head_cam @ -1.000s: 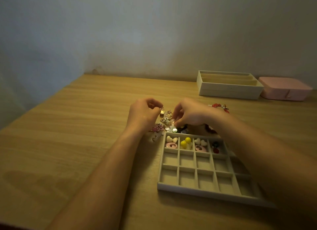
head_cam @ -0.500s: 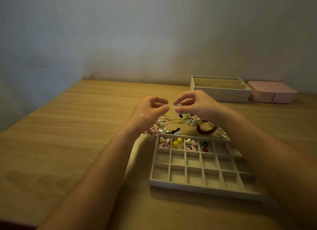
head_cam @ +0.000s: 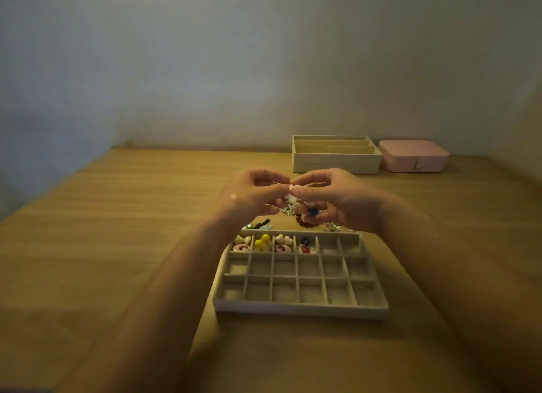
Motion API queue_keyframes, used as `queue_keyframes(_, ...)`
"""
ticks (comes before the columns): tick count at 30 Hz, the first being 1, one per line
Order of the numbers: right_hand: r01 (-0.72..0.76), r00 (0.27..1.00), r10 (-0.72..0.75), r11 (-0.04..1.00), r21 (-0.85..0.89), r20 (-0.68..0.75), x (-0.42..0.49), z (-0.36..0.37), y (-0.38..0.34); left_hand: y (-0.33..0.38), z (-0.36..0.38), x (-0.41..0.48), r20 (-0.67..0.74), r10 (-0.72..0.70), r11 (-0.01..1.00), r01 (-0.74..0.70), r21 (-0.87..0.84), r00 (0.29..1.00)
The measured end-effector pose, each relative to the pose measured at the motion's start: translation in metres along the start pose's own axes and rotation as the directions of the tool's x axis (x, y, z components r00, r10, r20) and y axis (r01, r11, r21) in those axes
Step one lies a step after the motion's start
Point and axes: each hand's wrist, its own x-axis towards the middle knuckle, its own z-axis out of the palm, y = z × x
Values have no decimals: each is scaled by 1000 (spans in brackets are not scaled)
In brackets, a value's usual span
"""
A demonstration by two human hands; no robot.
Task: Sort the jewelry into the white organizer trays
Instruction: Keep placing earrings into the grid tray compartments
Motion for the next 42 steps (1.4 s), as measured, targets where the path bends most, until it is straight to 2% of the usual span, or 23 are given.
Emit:
queue_keyframes(3, -37, 999, 35, 995, 92, 19, -9, -15, 5, 0, 6, -2, -15, 4, 997, -2, 82, 1000)
queue_keyframes(5, -6, 999, 11, 993, 114, -35, -13, -24, 10, 0, 8, -4, -2, 6, 991, -6, 131, 1000)
queue_keyframes(7, 36, 995, -26, 994, 106, -100, -15, -32, 13, 0, 11, -7, 7, 4, 987, -5, 161, 1000)
queue_keyframes(9, 43, 991, -39, 999, 27, -125, -18, -35, 15, 1, 14, -8, 9, -6, 988, 5, 155, 1000)
queue_keyframes(11, 17, 994, -22, 999, -50, -106, -20, -31, 16, 2, 17, -9, 14, -9, 990, 7, 143, 1000)
queue_keyframes(16, -38, 997, 43, 997, -71, 66, -21, -9, 17, 6, 23, -10, -1, 58, 983, -57, 174, 998)
queue_keyframes(23, 13, 1000, -13, 1000, 28, 25, -20, -15, 20, 0, 15, -9, -82, 62, 982, -47, 181, 995)
queue_keyframes(26, -3, 999, 1, 999, 52, 43, -22, -20, 21, -5, 14, -11, -75, 22, 982, -8, 188, 997)
queue_keyframes(29, 28, 1000, -27, 999, 46, -7, -21, -19, 25, -9, 17, -10, -59, -17, 980, 28, 197, 998)
queue_keyframes(33, 108, 989, -111, 993, -41, -99, -19, -18, 28, -13, 19, -9, -42, -54, 985, 60, 164, 998)
queue_keyframes(39, 24, 996, -38, 986, -167, -79, -19, -20, 25, -19, 20, -10, 20, -54, 976, 49, 212, 998)
queue_keyframes(42, 29, 992, -46, 989, -147, -117, -18, -17, 26, -20, 22, -10, 36, -69, 976, 60, 209, 997)
